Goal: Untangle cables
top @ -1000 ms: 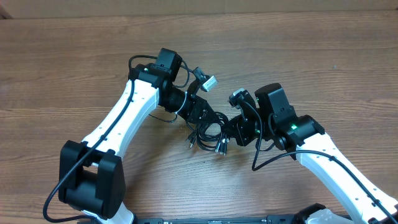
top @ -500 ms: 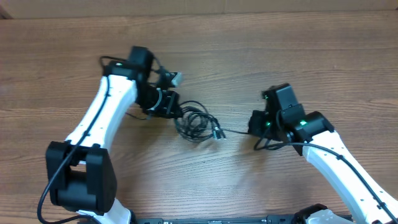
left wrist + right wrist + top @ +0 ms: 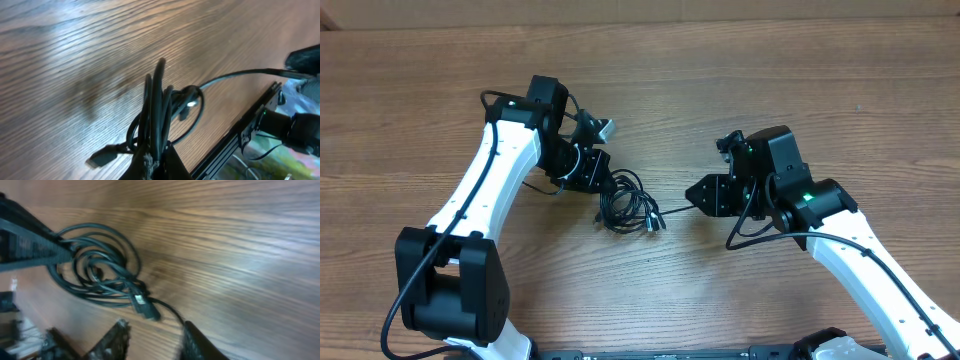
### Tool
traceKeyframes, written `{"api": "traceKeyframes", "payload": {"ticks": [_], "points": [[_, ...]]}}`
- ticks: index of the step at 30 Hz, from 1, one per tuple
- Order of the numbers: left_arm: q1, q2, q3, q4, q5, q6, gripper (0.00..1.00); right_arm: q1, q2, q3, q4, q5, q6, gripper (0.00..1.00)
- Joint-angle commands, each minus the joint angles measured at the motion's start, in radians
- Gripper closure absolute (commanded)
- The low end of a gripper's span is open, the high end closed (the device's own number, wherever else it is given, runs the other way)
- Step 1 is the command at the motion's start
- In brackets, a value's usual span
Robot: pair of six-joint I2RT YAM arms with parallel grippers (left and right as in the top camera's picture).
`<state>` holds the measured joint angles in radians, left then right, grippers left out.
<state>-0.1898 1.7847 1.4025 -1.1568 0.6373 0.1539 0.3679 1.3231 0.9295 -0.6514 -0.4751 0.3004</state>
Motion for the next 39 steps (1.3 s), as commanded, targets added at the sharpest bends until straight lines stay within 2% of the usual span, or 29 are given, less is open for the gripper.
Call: {"api": "traceKeyframes", "payload": {"ticks": [1, 7, 15, 24, 29, 37, 39], "points": [[-0.021, -0.014, 0.027, 0.000, 0.086, 0.090, 0.96, 0.004, -0.010, -0.005, 0.005, -0.067, -0.074, 0.56], [-0.051, -0.014, 0.027, -0.014, 0.245, 0.269, 0.96, 0.004, -0.010, -0.005, -0.001, -0.103, -0.132, 0.54], [-0.060, -0.014, 0.027, -0.017, 0.310, 0.385, 0.96, 0.069, -0.010, -0.005, -0.035, -0.154, -0.318, 0.56], [-0.060, -0.014, 0.027, -0.025, 0.346, 0.394, 0.96, 0.137, -0.010, -0.005, -0.030, -0.057, -0.362, 0.59], [-0.060, -0.014, 0.027, -0.034, 0.388, 0.401, 0.96, 0.142, -0.010, -0.005, -0.027, 0.014, -0.361, 0.66], [-0.060, -0.014, 0.027, -0.055, 0.324, 0.403, 0.96, 0.142, -0.010, -0.002, 0.031, 0.078, -0.364, 0.65], [-0.060, -0.014, 0.027, -0.059, 0.321, 0.396, 0.96, 0.143, -0.011, 0.002, 0.029, 0.078, -0.402, 0.65]]}}
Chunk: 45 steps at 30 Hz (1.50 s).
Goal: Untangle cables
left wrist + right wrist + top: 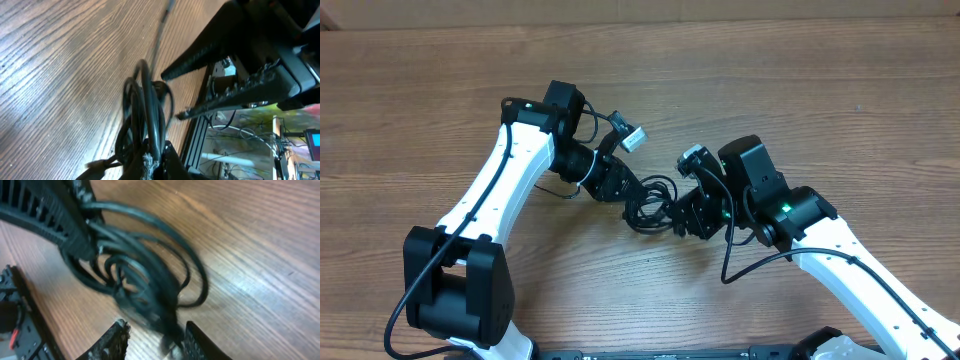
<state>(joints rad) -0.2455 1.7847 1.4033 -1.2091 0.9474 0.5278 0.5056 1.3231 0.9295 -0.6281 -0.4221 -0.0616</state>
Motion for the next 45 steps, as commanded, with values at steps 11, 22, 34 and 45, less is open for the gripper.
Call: {"api": "traceKeyframes", "payload": {"ticks": [11, 22, 34, 45], "points": [[-0.004, -0.014, 0.026, -0.021, 0.090, 0.018, 0.96, 0.005, -0.012, 0.002, 0.014, 0.061, -0.130, 0.60], [-0.004, -0.014, 0.026, -0.021, 0.174, 0.018, 0.96, 0.006, -0.012, 0.002, -0.006, -0.051, -0.174, 0.66], [-0.004, -0.014, 0.026, -0.025, 0.144, 0.014, 0.96, -0.002, -0.012, 0.002, 0.031, 0.003, -0.119, 0.96], [-0.003, -0.014, 0.026, -0.072, -0.099, -0.034, 0.96, -0.170, -0.012, 0.002, -0.009, 0.134, 0.521, 0.96]]}}
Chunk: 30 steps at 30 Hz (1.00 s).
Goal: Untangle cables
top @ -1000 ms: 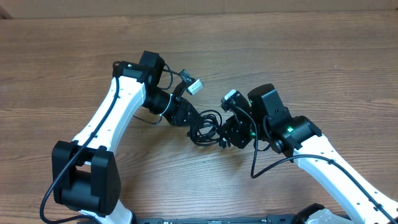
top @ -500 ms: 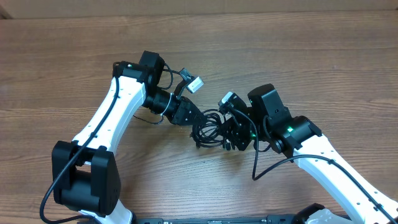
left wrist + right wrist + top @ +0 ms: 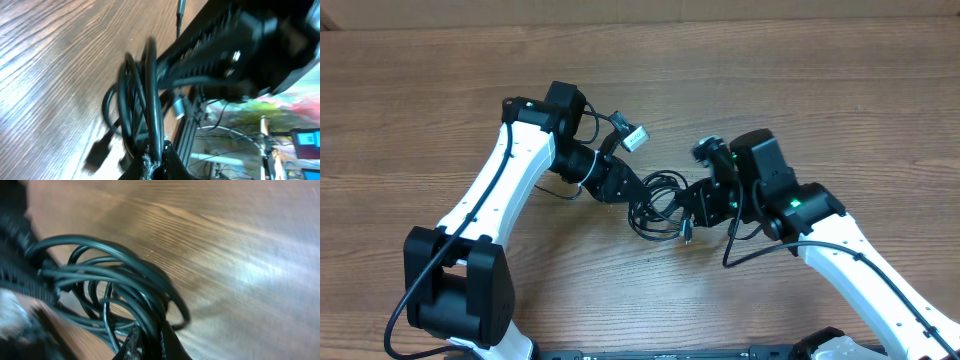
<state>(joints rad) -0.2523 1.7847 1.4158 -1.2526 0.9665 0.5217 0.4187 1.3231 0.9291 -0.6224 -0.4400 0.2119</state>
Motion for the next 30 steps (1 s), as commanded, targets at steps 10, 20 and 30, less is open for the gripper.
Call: {"api": "traceKeyframes", "payload": {"ticks": [10, 20, 30], "points": [[0.005, -0.013, 0.012, 0.072, -0.424, -0.307, 0.96, -0.186, -0.012, 0.002, -0.095, 0.040, 0.248, 0.96], [0.003, -0.012, 0.011, 0.103, -0.468, -0.433, 0.96, -0.185, -0.012, 0.002, -0.013, -0.312, 0.094, 0.96], [0.003, -0.012, 0.007, 0.004, -0.466, -0.431, 0.96, -0.225, -0.012, 0.002, 0.089, -0.020, 0.519, 0.96]]}}
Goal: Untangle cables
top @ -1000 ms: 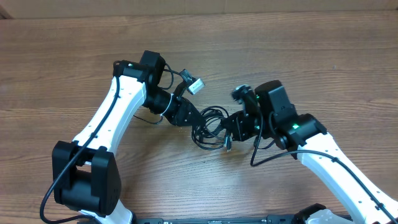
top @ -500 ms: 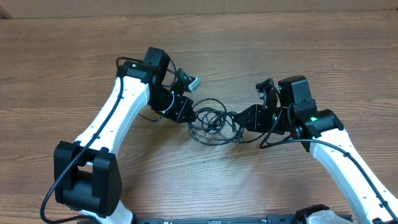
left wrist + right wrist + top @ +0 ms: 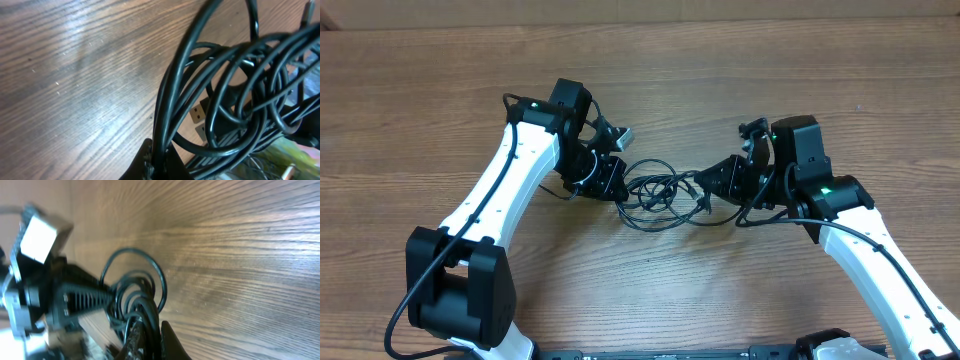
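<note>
A tangle of thin black cables [image 3: 655, 193] is stretched in loose loops between the two grippers over the wooden table. My left gripper [image 3: 617, 188] is shut on strands at the tangle's left end; in the left wrist view the fingers [image 3: 159, 161] pinch a strand, and loops [image 3: 220, 95] and two USB plugs [image 3: 201, 113] fan out beyond. My right gripper [image 3: 713, 190] is shut on strands at the right end, seen in the right wrist view as fingers [image 3: 149, 334] clamped on cable [image 3: 136, 290]. A plug [image 3: 704, 206] hangs near the right gripper.
The wooden table [image 3: 440, 90] runs to a far edge at the top of the overhead view. The left arm's white camera block [image 3: 624, 135] sits just above the tangle. Both arms reach in from the near side.
My right gripper has moved right and my left gripper a little left, both still shut on strands. The tangle between them is spread wider and looser.
At first my left gripper held the bunched tangle while the right stood open, apart on the right. Then the open right gripper was at the bundle, then shut on its strands. Now the two grippers are farther apart with the loops drawn out between them.
</note>
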### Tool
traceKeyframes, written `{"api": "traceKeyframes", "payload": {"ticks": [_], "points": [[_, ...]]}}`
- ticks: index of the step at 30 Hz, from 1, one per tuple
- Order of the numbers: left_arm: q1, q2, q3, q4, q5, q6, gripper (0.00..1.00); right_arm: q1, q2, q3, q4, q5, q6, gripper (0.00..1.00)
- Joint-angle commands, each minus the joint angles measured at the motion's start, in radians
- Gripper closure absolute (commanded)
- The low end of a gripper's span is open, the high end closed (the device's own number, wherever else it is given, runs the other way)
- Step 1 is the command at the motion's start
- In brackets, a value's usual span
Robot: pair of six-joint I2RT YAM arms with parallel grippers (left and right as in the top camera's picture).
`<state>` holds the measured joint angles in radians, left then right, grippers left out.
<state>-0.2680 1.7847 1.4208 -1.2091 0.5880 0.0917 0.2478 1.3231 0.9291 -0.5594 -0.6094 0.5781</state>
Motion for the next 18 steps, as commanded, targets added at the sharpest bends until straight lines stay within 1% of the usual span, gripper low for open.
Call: {"api": "traceKeyframes", "payload": {"ticks": [1, 5, 7, 10, 12, 13, 15, 18], "points": [[0.018, -0.012, 0.001, -0.049, -0.080, 0.002, 0.96, -0.054, -0.012, 0.002, 0.029, 0.163, 0.174, 0.96], [0.019, -0.012, -0.001, -0.092, 0.077, 0.102, 0.96, -0.053, -0.012, 0.002, -0.005, 0.207, 0.200, 0.96], [0.018, -0.012, 0.000, -0.101, 0.196, 0.188, 0.96, -0.051, -0.012, 0.002, -0.061, 0.229, 0.192, 0.96], [0.018, -0.012, -0.001, -0.103, 0.360, 0.330, 0.96, -0.046, -0.011, 0.002, -0.171, 0.228, 0.126, 0.96], [0.019, -0.012, -0.001, -0.102, 0.426, 0.392, 0.96, -0.042, -0.010, 0.002, -0.237, 0.227, 0.067, 0.96], [0.019, -0.012, 0.000, -0.100, 0.438, 0.409, 0.96, -0.041, -0.010, 0.002, -0.258, 0.227, 0.031, 0.94], [0.019, -0.012, 0.000, -0.091, 0.431, 0.410, 0.96, -0.040, -0.010, 0.002, -0.285, 0.224, -0.049, 0.83], [0.019, -0.012, 0.000, -0.084, 0.393, 0.410, 0.96, -0.040, -0.010, 0.002, -0.287, 0.185, -0.211, 0.73]]}}
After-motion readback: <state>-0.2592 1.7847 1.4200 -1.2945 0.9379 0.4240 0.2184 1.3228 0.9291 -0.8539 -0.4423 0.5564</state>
